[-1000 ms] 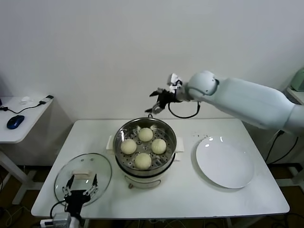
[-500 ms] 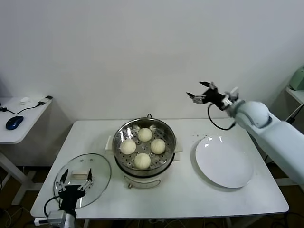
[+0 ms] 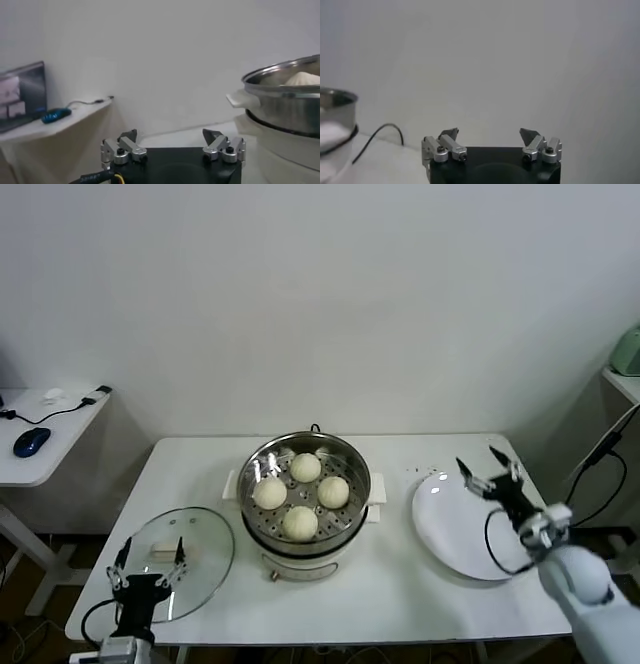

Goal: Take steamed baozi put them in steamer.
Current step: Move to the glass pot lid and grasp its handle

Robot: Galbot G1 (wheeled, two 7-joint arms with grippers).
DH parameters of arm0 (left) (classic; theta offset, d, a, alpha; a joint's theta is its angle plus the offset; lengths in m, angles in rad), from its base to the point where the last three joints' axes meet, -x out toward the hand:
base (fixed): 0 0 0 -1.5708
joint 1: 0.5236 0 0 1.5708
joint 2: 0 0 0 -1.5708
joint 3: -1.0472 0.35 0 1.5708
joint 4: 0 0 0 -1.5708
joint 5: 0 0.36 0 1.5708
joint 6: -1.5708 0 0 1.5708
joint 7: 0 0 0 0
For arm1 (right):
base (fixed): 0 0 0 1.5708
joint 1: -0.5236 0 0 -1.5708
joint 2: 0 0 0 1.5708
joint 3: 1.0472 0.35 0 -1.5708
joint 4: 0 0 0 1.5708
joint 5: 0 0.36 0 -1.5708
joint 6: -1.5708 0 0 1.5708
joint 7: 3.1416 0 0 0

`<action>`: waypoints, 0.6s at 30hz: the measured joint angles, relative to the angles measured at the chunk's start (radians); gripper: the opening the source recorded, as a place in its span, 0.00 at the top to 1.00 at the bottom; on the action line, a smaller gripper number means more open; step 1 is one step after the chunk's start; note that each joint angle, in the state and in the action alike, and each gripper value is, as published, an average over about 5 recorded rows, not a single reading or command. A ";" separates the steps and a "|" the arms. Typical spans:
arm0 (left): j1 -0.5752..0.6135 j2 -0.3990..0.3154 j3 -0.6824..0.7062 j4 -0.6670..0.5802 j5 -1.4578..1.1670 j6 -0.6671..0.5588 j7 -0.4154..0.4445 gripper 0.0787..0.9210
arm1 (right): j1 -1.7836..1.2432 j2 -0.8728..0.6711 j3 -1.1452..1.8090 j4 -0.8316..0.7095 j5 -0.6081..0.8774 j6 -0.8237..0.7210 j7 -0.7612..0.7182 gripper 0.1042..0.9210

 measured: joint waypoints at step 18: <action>-0.012 0.079 -0.029 0.192 0.712 -0.065 -0.224 0.12 | -0.263 0.164 0.081 0.018 -0.028 0.154 0.061 0.12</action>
